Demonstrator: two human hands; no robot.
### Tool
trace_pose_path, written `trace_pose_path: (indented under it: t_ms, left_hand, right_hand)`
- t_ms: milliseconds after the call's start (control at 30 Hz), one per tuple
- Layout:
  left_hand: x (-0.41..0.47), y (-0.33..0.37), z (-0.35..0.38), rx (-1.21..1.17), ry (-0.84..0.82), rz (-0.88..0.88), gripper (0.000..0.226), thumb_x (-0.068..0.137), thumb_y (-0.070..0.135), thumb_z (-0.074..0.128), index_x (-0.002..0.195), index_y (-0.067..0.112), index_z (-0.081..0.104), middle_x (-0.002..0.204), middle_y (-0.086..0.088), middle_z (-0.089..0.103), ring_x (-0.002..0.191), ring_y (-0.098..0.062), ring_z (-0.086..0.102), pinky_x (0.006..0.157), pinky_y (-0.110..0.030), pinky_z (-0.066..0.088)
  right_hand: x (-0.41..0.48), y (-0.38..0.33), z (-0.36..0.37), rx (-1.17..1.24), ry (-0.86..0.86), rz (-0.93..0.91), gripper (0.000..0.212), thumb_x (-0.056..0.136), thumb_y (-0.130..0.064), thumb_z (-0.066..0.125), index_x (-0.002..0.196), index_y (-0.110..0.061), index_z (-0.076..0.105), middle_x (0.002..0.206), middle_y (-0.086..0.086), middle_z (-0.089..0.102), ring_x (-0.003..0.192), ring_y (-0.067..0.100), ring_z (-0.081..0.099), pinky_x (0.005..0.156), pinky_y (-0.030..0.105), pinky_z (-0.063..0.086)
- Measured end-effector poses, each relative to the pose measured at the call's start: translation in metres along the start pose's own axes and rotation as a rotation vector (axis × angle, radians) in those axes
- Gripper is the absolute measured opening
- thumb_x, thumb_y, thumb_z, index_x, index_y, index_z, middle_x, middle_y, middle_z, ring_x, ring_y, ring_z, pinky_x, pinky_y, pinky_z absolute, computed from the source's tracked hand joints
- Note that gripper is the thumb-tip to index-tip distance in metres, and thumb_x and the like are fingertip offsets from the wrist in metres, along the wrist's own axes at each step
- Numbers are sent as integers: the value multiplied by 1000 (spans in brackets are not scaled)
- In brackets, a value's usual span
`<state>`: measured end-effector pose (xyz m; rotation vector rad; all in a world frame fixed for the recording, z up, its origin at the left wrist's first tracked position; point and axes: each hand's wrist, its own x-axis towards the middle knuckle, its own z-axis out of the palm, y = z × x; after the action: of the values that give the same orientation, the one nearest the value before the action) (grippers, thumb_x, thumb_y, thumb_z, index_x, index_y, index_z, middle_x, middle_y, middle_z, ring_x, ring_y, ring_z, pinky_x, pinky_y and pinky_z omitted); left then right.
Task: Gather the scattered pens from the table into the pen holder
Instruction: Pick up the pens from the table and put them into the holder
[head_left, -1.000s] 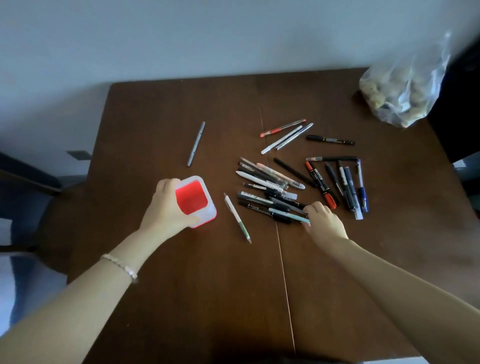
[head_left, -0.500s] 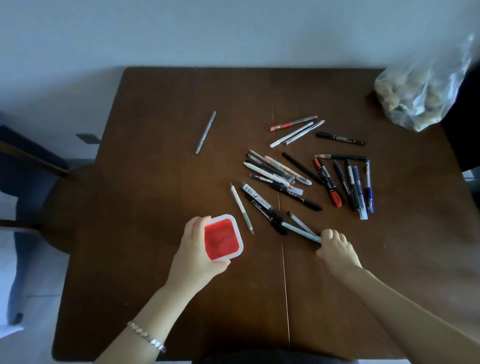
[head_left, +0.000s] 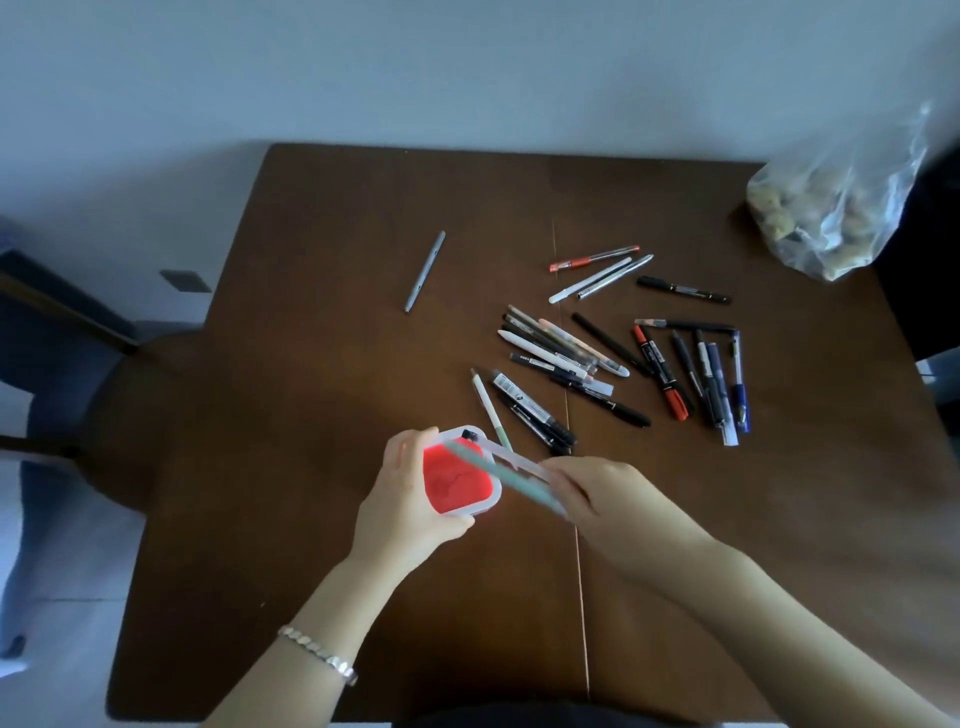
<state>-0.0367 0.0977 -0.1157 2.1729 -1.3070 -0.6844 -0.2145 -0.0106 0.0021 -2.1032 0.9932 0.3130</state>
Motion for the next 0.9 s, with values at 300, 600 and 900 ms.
trace_pose_path:
  t_ms: [300,600,900]
  left_hand:
    - [3,-2,-1,58,-33,10,91,54,58,76,131,37,33,131,13,40,117,-6,45,79,-21,54]
    - [-2,4,-5,23,-11,-10,91,56,40,83,131,26,34,135,3,40,115,-16,50,80,-28,56]
    - [-2,5,-6,-22,-11,-16,88,56,40,83,128,27,35,134,2,41,112,-17,51,77,-30,58]
  right_hand:
    - [59,-32,33,-241,-45,55,24,94,-12,40,107,-1,57,76,3,37,74,24,50,73,34,44]
    - [40,11,34,180,381,53,16,89,-17,52,94,-16,67,93,-1,66,80,15,57,72,29,48]
    - [90,63,64,-105,257,274,25,92,-10,47,116,-8,54,117,10,57,110,27,51,85,36,46]
